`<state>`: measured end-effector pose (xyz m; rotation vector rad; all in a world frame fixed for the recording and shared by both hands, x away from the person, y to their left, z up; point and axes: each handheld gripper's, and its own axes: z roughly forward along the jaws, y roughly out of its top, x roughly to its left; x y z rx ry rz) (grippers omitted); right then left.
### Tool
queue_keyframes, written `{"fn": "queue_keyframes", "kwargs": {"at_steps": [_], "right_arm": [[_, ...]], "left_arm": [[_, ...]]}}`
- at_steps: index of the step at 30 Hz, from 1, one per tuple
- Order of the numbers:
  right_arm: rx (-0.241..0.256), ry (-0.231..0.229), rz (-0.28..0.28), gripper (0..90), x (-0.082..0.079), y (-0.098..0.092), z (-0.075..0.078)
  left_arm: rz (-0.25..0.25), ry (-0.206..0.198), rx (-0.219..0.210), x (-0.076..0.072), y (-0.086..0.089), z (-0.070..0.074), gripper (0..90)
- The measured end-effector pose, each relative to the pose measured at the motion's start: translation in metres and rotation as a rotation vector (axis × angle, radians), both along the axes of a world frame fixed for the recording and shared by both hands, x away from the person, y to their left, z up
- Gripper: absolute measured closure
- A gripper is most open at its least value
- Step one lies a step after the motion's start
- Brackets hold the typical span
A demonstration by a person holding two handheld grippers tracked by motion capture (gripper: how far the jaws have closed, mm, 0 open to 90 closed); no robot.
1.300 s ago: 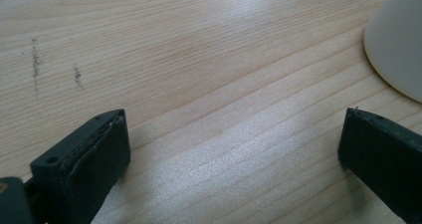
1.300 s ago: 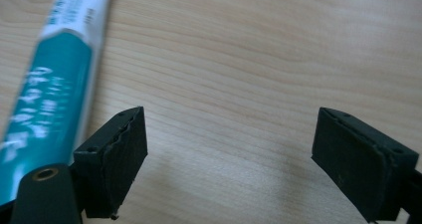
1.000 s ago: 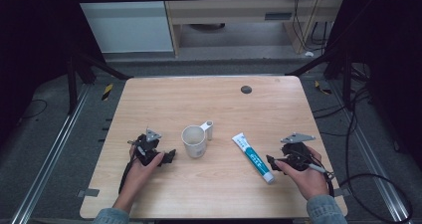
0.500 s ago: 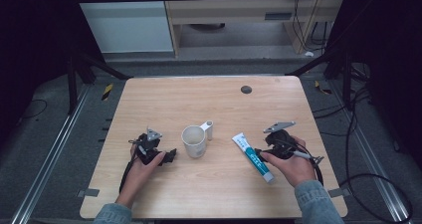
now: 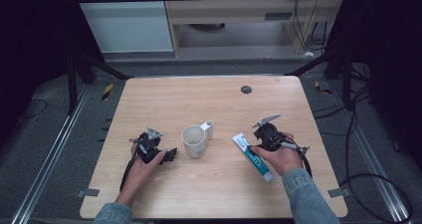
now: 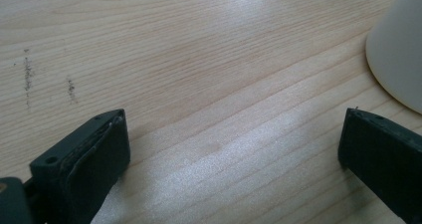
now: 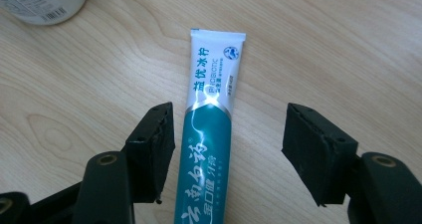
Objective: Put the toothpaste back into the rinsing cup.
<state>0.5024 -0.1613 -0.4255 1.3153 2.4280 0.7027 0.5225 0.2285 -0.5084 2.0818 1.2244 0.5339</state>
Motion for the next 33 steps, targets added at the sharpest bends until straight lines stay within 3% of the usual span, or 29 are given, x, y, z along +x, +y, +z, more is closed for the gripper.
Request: {"fn": "queue_keyframes", "kwargs": {"at_steps": [14, 33], "right_arm": [[-0.033, 0.071, -0.009, 38.5, 0.017, 0.012, -0.022], [-0.030, 0.131, -0.021, 41.7, 0.026, 0.021, -0.034]], "left_arm": [[-0.006, 0.002, 0.002, 0.001, 0.000, 0.000, 0.0], [-0.008, 0.002, 0.004, 0.002, 0.000, 0.000, 0.0]]}}
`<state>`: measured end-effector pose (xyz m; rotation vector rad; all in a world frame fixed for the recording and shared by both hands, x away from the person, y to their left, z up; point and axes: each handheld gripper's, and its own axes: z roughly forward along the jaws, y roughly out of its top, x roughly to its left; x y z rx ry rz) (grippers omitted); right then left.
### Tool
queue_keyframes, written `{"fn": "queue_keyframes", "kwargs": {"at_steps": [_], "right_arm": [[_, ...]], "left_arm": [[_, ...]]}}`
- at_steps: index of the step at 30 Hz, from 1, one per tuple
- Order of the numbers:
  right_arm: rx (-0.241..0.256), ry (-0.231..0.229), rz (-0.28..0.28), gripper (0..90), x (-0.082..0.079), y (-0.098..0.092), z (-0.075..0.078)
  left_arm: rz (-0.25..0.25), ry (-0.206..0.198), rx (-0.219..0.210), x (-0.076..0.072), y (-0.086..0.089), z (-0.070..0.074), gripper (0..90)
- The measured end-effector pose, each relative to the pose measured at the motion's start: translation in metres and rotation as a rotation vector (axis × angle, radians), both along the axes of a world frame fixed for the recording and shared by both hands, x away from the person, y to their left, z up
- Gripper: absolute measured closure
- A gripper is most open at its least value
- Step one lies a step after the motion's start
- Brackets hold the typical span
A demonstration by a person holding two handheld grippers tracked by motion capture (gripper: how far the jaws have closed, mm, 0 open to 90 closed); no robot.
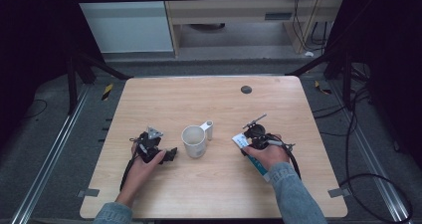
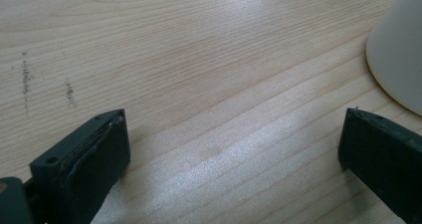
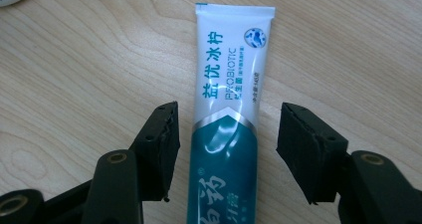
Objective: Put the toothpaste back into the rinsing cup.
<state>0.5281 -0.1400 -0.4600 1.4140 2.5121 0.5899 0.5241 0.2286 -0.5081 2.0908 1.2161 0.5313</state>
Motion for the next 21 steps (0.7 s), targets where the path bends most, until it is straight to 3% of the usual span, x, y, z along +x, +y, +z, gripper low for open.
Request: {"fn": "queue_keyframes", "kwargs": {"at_steps": [10, 21], "right_arm": [[-0.012, 0.022, 0.007, 42.2, 0.0016, 0.0035, -0.0058], [-0.010, 0.043, -0.005, 48.4, 0.0061, 0.0044, -0.0099]], "left_arm": [[0.000, 0.000, 0.000, 0.0000, 0.0000, 0.0000, 0.0], [-0.001, 0.000, 0.000, 0.0001, 0.0000, 0.0000, 0.0]]}}
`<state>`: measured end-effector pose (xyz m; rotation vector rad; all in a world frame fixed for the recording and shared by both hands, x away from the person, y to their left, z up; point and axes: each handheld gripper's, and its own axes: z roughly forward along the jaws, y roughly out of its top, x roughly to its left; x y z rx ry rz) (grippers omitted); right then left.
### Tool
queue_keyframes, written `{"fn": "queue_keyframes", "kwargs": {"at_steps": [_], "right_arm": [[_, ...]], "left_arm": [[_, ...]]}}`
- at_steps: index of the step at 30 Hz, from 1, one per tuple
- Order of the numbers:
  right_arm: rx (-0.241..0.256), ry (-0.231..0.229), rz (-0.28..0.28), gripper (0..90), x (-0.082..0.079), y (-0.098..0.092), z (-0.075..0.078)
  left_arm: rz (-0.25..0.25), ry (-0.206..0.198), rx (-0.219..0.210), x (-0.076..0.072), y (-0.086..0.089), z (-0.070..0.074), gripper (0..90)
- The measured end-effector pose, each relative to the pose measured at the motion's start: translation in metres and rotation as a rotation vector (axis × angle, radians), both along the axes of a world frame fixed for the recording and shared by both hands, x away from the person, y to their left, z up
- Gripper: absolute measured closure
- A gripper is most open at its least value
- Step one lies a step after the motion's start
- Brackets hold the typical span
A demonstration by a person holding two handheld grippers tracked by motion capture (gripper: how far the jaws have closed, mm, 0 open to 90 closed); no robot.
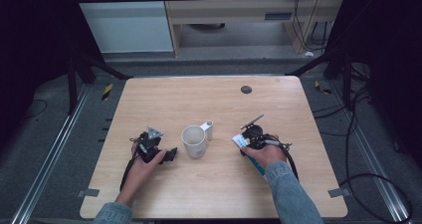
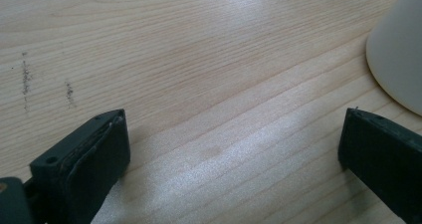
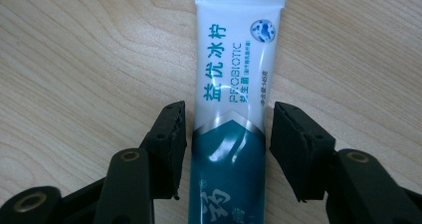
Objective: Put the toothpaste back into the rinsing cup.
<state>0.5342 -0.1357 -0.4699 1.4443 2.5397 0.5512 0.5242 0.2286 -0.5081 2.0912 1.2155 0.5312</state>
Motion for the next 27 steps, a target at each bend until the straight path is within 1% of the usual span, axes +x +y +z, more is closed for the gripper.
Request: {"fn": "queue_keyframes", "kwargs": {"at_steps": [5, 10, 12, 14, 21, 25, 26, 27], "right_arm": [[-0.010, 0.010, -0.007, 50.6, 0.0014, 0.0011, -0.0014], [-0.007, 0.009, 0.002, 52.3, 0.0024, 0.0013, 0.0003], [-0.008, 0.016, -0.002, 52.4, 0.0025, 0.0020, 0.0008], [-0.021, 0.018, -0.003, 52.4, 0.0026, 0.0021, -0.0001], [-0.022, 0.038, -0.009, 53.0, 0.0027, 0.0025, -0.0004], [-0.029, 0.036, -0.005, 53.5, 0.0034, 0.0024, -0.0009], [-0.034, 0.042, -0.007, 53.7, 0.0032, 0.0027, -0.0005], [-0.037, 0.038, 0.002, 53.7, 0.0034, 0.0027, -0.0006]], "left_arm": [[0.000, 0.000, 0.000, 0.0000, -0.0001, 0.0000, 0.0], [-0.001, 0.000, 0.001, 0.0001, 0.0000, 0.0000, 0.0], [0.000, 0.000, 0.000, 0.0001, -0.0001, 0.0000, 0.0], [0.000, 0.000, 0.000, 0.0001, -0.0001, 0.0000, 0.0], [0.001, -0.001, -0.002, 0.0001, -0.0002, -0.0001, 0.0], [0.002, -0.001, -0.003, 0.0001, -0.0003, -0.0002, 0.0], [0.002, -0.001, -0.003, 0.0001, -0.0003, -0.0001, 0.0], [0.001, -0.001, -0.002, 0.0001, -0.0002, -0.0001, 0.0]]}}
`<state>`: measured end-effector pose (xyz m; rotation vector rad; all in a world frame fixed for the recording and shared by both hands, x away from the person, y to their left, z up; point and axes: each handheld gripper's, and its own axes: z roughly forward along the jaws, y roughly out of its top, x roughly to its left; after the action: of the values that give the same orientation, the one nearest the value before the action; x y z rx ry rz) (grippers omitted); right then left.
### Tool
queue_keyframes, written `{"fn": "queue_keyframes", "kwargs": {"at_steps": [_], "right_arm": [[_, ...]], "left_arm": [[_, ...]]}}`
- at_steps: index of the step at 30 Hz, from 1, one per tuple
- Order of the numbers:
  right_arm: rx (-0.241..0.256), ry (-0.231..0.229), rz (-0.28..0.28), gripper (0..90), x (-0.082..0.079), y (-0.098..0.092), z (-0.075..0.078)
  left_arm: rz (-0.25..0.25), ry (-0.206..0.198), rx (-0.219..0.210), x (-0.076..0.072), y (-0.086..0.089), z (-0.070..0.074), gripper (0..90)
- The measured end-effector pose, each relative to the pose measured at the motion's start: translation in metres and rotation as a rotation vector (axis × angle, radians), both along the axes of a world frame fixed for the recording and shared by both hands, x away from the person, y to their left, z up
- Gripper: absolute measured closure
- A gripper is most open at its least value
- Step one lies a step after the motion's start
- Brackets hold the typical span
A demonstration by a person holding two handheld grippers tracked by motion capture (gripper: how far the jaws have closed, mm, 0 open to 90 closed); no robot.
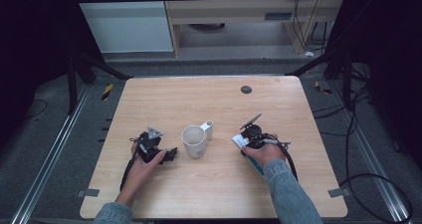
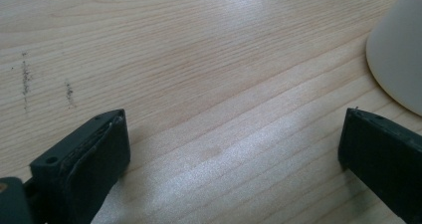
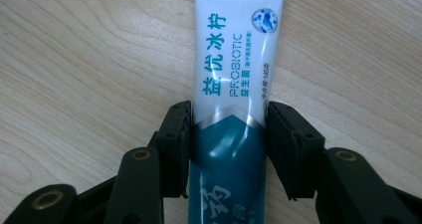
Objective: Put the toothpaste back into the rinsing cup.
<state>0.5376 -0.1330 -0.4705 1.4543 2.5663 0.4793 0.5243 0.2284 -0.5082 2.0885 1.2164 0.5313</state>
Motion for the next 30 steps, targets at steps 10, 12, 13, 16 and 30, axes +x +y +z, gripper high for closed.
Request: {"fn": "queue_keyframes", "kwargs": {"at_steps": [10, 12, 13, 16, 30], "right_arm": [[-0.033, 0.005, 0.018, 55.7, 0.0000, 0.0067, 0.0005], [-0.032, 0.006, 0.021, 56.0, 0.0002, 0.0065, 0.0006], [-0.032, 0.006, 0.022, 56.4, 0.0003, 0.0063, 0.0006], [-0.037, 0.004, 0.033, 58.7, 0.0000, 0.0062, 0.0010], [-0.034, -0.005, 0.027, 66.4, -0.0017, 0.0050, 0.0032]], "left_arm": [[0.001, -0.001, -0.001, 0.0002, -0.0002, -0.0001, 0.0], [0.001, 0.000, 0.000, 0.0001, -0.0001, 0.0000, 0.0], [0.001, -0.001, -0.001, 0.0001, -0.0002, -0.0001, 0.0], [0.001, -0.001, 0.000, 0.0002, -0.0002, 0.0000, 0.0], [-0.001, 0.000, 0.000, 0.0005, -0.0003, 0.0000, 0.0]]}}
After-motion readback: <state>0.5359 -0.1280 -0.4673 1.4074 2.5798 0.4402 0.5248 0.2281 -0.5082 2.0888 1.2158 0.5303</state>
